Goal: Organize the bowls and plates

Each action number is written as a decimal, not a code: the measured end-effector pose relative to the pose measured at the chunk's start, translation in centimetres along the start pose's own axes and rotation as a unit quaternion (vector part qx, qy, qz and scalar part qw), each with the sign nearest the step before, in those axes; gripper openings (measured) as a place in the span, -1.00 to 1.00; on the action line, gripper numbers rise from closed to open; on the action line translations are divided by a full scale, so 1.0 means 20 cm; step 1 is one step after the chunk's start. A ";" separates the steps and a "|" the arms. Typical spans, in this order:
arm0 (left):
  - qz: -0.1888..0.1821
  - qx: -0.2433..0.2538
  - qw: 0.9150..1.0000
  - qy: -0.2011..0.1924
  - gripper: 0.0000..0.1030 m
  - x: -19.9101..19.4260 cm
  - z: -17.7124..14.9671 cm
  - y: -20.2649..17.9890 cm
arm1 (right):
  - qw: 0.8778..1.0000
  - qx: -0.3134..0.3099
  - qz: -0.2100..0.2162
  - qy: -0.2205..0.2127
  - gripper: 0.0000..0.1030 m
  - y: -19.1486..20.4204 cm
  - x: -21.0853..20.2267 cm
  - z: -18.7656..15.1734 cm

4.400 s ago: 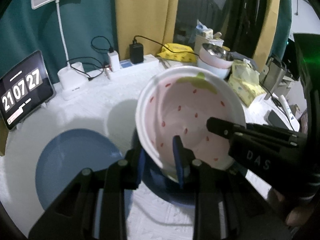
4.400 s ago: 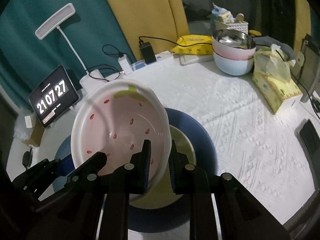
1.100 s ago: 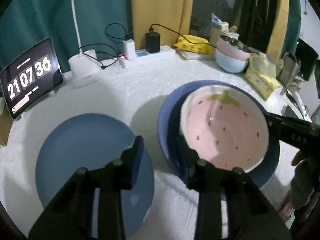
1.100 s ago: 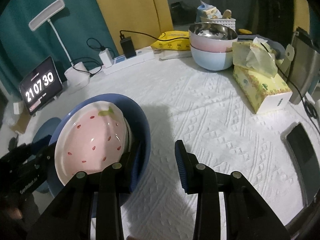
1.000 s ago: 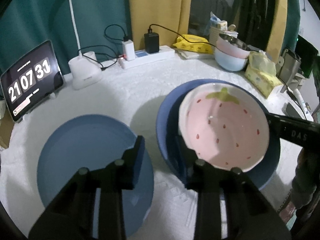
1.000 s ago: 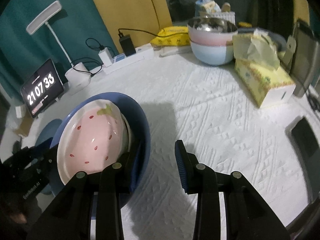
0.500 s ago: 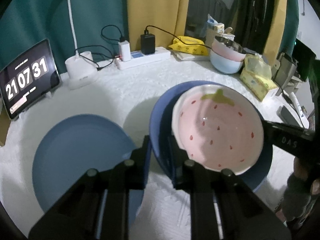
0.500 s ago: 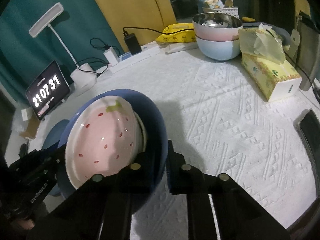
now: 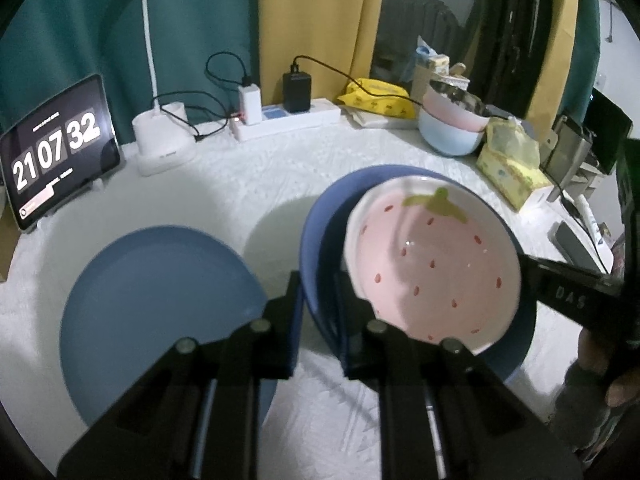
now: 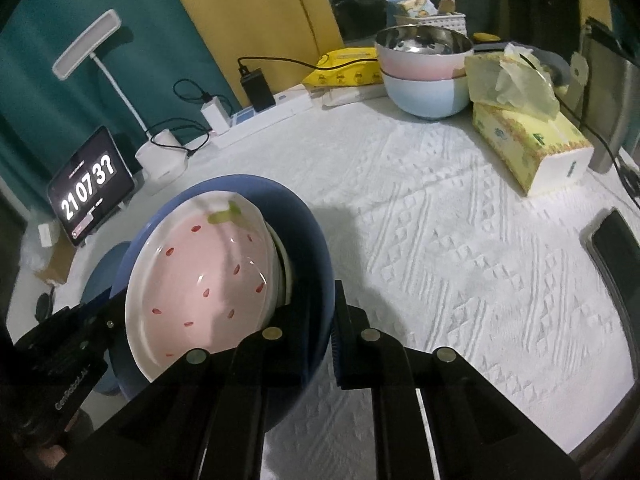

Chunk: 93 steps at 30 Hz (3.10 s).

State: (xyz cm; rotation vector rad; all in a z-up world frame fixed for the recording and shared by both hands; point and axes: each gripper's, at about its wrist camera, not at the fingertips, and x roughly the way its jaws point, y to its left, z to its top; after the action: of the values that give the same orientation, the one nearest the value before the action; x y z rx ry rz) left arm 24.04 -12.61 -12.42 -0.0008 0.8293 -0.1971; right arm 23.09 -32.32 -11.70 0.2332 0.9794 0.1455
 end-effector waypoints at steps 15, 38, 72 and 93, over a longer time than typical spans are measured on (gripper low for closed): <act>-0.010 0.012 1.000 -0.003 -0.74 -0.02 0.00 -0.02 | 1.000 0.004 -0.009 -0.005 -0.79 -0.01 -0.05 -0.02; -0.018 0.001 0.999 -0.035 -0.74 -0.15 0.02 0.03 | 0.999 -0.017 -0.019 -0.045 -0.79 0.11 -0.22 0.03; -0.007 -0.055 0.996 -0.069 -0.74 -0.31 0.05 0.45 | 0.996 -0.070 -0.012 -0.060 -0.79 0.56 -0.23 0.13; 0.027 -0.099 0.993 -0.059 -0.74 -0.31 -0.02 0.80 | 0.993 -0.113 0.016 -0.032 -0.79 0.88 -0.03 0.14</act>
State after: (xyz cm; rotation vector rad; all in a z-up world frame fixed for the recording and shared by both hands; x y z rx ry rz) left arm 22.47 4.16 -9.36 -0.1745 0.7272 -0.0623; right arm 24.80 -15.87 -5.17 0.0445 0.8871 0.2747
